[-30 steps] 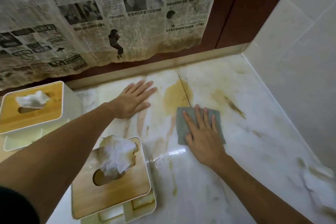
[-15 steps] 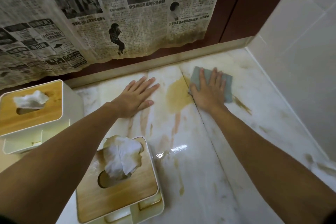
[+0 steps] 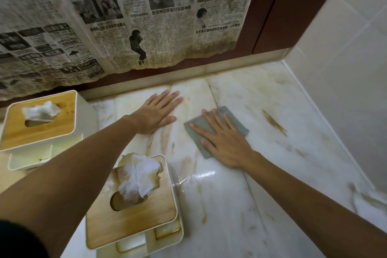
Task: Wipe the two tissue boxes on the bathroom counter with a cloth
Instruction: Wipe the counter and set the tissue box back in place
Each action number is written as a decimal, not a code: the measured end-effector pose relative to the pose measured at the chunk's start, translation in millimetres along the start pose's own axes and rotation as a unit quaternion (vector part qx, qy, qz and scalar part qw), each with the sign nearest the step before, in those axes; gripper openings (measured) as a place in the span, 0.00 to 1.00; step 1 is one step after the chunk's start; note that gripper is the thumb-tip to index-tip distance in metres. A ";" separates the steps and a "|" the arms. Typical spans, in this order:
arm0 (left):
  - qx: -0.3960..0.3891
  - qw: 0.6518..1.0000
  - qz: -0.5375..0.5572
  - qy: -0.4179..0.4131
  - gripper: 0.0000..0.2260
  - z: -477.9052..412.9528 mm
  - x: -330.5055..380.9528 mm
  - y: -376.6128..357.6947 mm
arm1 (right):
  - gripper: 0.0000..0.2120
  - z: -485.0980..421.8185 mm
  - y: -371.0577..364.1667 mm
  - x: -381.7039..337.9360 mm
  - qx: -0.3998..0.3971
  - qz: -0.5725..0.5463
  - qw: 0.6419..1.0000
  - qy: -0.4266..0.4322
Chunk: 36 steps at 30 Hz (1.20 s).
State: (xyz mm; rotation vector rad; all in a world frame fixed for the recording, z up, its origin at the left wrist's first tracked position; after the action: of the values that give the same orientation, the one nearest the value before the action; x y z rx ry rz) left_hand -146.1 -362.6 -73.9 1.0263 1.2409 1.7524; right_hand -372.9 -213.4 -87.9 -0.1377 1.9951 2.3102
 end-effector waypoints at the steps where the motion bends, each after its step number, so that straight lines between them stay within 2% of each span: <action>1: -0.007 1.000 -0.004 0.001 0.30 0.2 0.8 1.4 | 0.25 7.5 -0.4 7.2 0.001 0.001 1.000 -0.003; 5: -0.060 0.997 0.003 0.040 0.31 -6.8 7.4 10.9 | 0.25 26.3 0.7 33.5 -0.009 -0.005 0.998 -0.059; 9: -0.103 0.979 0.117 0.134 0.33 -25.4 30.0 20.1 | 0.28 51.0 1.7 56.9 -0.028 -0.032 0.984 -0.171; 11: -0.129 0.969 0.131 0.164 0.35 -31.8 38.8 19.2 | 0.28 52.8 4.1 68.3 -0.032 -0.042 0.975 -0.217; 17: -0.131 0.970 0.108 0.173 0.37 -36.1 48.8 25.9 | 0.27 -10.4 22.7 106.3 -0.028 -0.055 0.947 -0.316; 22: -0.127 0.970 0.118 0.170 0.37 -36.7 49.1 27.6 | 0.28 -68.7 31.9 95.6 -0.056 -0.049 0.954 -0.290; 26: -0.130 0.971 0.120 0.159 0.37 -35.4 45.6 27.4 | 0.28 -80.4 32.3 62.9 -0.069 -0.030 0.974 -0.212; 31: -0.149 0.970 0.104 0.160 0.37 -37.5 39.1 16.1 | 0.28 -39.0 22.9 32.7 -0.064 -0.011 0.993 -0.095; 36: -0.159 0.966 0.117 0.169 0.37 -35.3 39.7 18.7 | 0.27 18.3 9.0 31.5 -0.054 0.003 0.997 -0.046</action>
State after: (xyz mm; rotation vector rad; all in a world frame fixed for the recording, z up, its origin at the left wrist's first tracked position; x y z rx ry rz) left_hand -196.3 -344.6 -56.0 0.7276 1.0149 2.2961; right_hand -405.5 -196.3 -80.4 -0.0317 1.8319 2.3807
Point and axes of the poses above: each hand's wrist, its own z-axis away from the middle knuckle, its own y-axis out of the back of the hand, x = y × z, the point moved 2 cm from there along -z, towards the middle knuckle, and after that the axes turned 15 degrees about -y, right-handed, at the moved point
